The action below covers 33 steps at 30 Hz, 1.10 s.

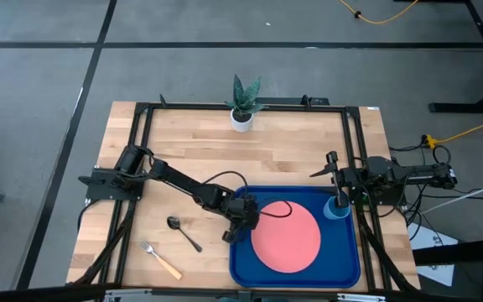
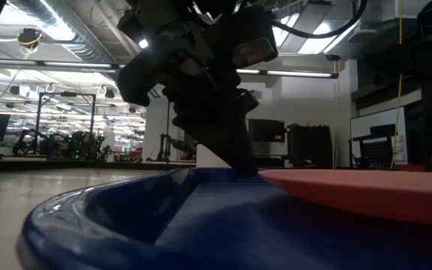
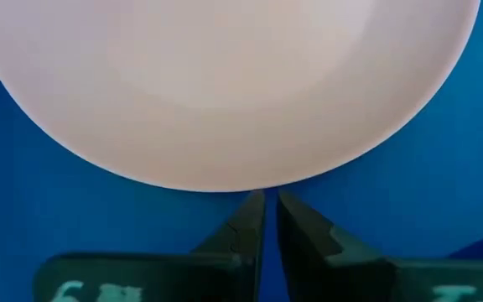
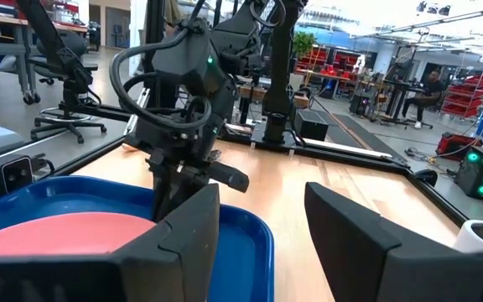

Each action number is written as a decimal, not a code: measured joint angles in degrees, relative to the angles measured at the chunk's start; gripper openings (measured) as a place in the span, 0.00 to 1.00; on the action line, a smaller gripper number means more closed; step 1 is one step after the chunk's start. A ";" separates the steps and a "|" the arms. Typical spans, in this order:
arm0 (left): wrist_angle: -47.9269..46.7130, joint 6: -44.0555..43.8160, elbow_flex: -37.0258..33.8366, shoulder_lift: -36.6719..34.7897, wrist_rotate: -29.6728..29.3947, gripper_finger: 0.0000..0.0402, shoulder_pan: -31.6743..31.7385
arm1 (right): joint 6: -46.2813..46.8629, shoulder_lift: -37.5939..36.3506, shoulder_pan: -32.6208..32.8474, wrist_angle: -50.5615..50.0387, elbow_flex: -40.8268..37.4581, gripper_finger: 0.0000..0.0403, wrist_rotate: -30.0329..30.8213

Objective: Pick and place plate/cup/fork/spoon on tray
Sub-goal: Put the pink plate in the center of the blue tray

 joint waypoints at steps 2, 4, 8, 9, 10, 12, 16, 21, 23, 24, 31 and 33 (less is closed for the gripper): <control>-0.08 -0.04 0.00 0.00 0.00 0.07 0.02 | 0.01 0.00 0.02 0.01 0.00 0.45 -0.02; -0.74 -0.49 0.07 0.00 0.02 0.07 0.02 | 0.02 0.00 0.02 0.00 0.02 0.45 -0.02; -5.68 -1.75 0.07 -0.43 1.61 0.07 0.02 | 0.02 0.00 0.02 0.00 0.02 0.45 -0.01; -5.85 -2.51 0.07 -0.54 2.27 0.07 0.02 | 0.02 0.00 0.02 0.00 0.00 0.45 -0.02; -5.96 -3.28 0.07 -0.55 3.20 0.07 -0.02 | 0.02 0.00 0.02 0.00 0.00 0.45 -0.02; -6.07 -3.85 0.07 -0.55 5.58 0.07 -0.36 | 0.02 0.00 0.00 0.00 0.00 0.45 0.00; -4.49 -3.95 0.10 -0.02 6.95 0.07 -1.73 | 0.01 0.00 0.00 0.00 0.00 0.45 -0.01; -1.66 -4.00 0.09 0.02 5.98 0.07 -2.64 | 0.00 0.00 0.01 0.01 0.00 0.45 0.00; -1.00 -4.00 0.09 0.02 5.82 0.07 -2.64 | 0.00 0.00 0.01 0.00 0.00 0.45 -0.02; -0.59 -4.00 0.09 0.02 5.81 0.07 -2.62 | 0.02 0.00 0.02 0.00 0.01 0.45 -0.02; 0.45 -3.73 0.09 0.02 5.77 0.07 -2.43 | 0.00 0.00 0.02 0.00 0.02 0.45 -0.02; 2.29 -3.58 0.11 0.56 5.77 0.07 -2.43 | 0.02 0.00 0.01 0.00 0.01 0.45 0.00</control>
